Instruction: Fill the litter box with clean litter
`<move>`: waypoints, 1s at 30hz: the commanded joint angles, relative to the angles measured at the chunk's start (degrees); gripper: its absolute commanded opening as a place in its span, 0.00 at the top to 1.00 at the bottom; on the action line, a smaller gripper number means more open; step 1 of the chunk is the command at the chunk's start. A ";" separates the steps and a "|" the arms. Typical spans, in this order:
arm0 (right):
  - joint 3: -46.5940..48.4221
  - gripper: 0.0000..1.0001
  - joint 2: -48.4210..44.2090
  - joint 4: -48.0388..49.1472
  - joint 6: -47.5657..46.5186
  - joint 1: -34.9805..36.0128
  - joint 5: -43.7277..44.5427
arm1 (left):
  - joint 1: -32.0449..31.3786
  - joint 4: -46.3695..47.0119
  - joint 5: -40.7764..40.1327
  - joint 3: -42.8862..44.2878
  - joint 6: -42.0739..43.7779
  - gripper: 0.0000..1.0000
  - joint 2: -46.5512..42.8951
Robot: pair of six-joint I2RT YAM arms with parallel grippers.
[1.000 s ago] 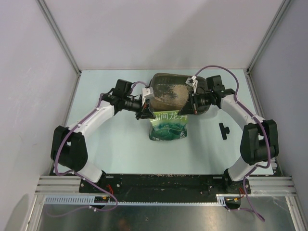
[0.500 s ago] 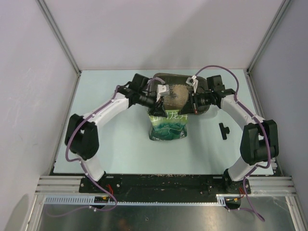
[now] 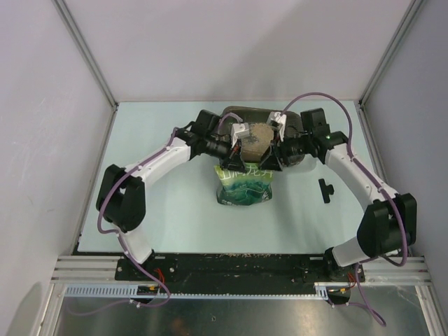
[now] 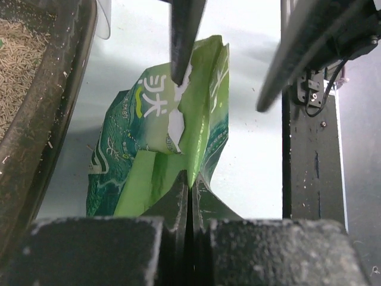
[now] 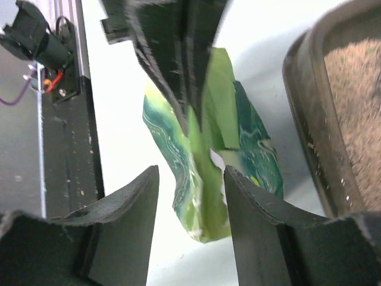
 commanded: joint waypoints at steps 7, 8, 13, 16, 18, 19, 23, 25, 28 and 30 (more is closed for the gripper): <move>-0.14 0.50 0.31 3.94 -7.28 6.33 3.68 | 0.48 4.69 2.63 -1.73 -6.96 1.00 -2.29; -0.14 0.52 0.49 4.12 -7.28 6.51 3.86 | 0.57 4.70 2.54 -1.82 -7.05 1.00 -2.46; -0.14 0.95 1.37 6.84 -5.09 5.72 3.86 | 0.74 5.13 2.63 -1.91 -7.32 1.00 -2.29; -0.14 1.00 1.72 7.55 -3.68 5.11 2.98 | 0.74 5.22 2.71 -1.73 -7.84 1.00 -2.29; -0.14 1.00 1.81 7.90 -2.72 5.19 2.54 | 0.65 6.45 3.15 -1.12 -8.37 0.87 -1.68; -0.14 1.00 1.98 7.98 -2.19 5.37 2.54 | 0.57 7.15 3.76 -0.94 -9.94 0.83 -1.41; -0.40 1.00 2.33 9.65 0.45 5.89 2.28 | -0.31 10.23 6.23 2.04 -13.20 0.79 1.31; -0.49 1.00 2.51 10.01 1.50 5.90 2.36 | -1.01 10.76 7.11 2.92 -13.73 0.84 2.63; -0.40 0.84 2.25 10.10 3.34 5.37 2.72 | -1.63 11.02 7.11 3.19 -13.73 0.96 3.08; -0.31 0.63 0.32 9.74 4.31 3.27 2.89 | -1.54 11.02 6.85 2.57 -13.47 1.00 2.81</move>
